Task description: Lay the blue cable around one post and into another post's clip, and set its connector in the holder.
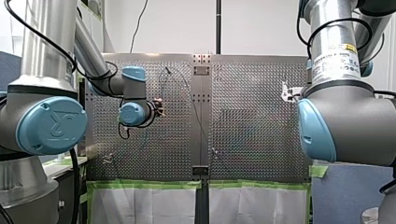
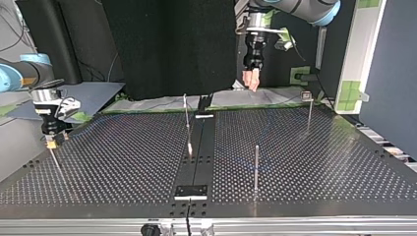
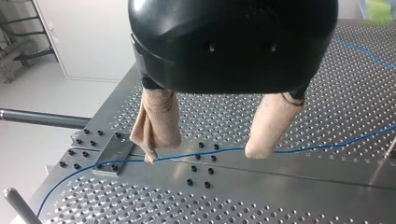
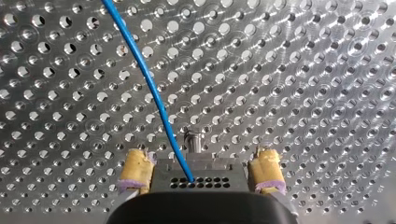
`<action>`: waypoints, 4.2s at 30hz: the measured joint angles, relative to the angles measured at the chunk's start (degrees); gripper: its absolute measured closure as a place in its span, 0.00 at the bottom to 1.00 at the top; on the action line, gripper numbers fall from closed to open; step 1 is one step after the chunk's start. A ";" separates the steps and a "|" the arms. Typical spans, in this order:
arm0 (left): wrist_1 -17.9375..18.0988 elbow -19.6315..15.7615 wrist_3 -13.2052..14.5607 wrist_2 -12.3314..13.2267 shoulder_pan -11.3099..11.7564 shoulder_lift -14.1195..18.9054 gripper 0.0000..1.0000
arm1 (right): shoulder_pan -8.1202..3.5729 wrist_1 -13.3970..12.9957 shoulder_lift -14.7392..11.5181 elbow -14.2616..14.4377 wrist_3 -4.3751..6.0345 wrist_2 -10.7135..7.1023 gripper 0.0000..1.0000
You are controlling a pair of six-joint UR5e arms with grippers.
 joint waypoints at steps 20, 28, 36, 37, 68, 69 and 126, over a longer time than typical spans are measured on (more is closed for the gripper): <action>-1.25 -0.03 0.13 -0.92 0.09 0.00 0.00 | 0.00 0.13 0.00 0.00 -0.42 0.00 0.01; -1.27 -0.04 0.10 -0.90 0.27 0.00 0.00 | 0.05 0.28 0.00 0.00 -0.99 -0.67 0.01; -1.26 -0.03 0.02 -0.80 0.49 0.00 0.00 | 0.27 0.34 0.03 0.04 -1.33 -2.17 0.01; -1.26 -0.03 0.00 -0.78 0.53 0.00 0.00 | 0.31 0.35 0.02 0.05 -1.38 -2.38 0.01; -1.28 -0.12 -0.04 -0.92 0.91 0.00 0.00 | 1.80 2.92 0.03 0.05 -4.62 -3.43 0.01; -1.28 -0.14 -0.05 -0.92 0.93 -0.02 0.00 | 1.87 3.19 0.04 0.06 -4.79 -3.43 0.01; -1.26 -0.18 -0.67 -0.54 1.84 -0.06 0.00 | 7.06 7.89 -6.13 6.65 -11.77 3.62 0.01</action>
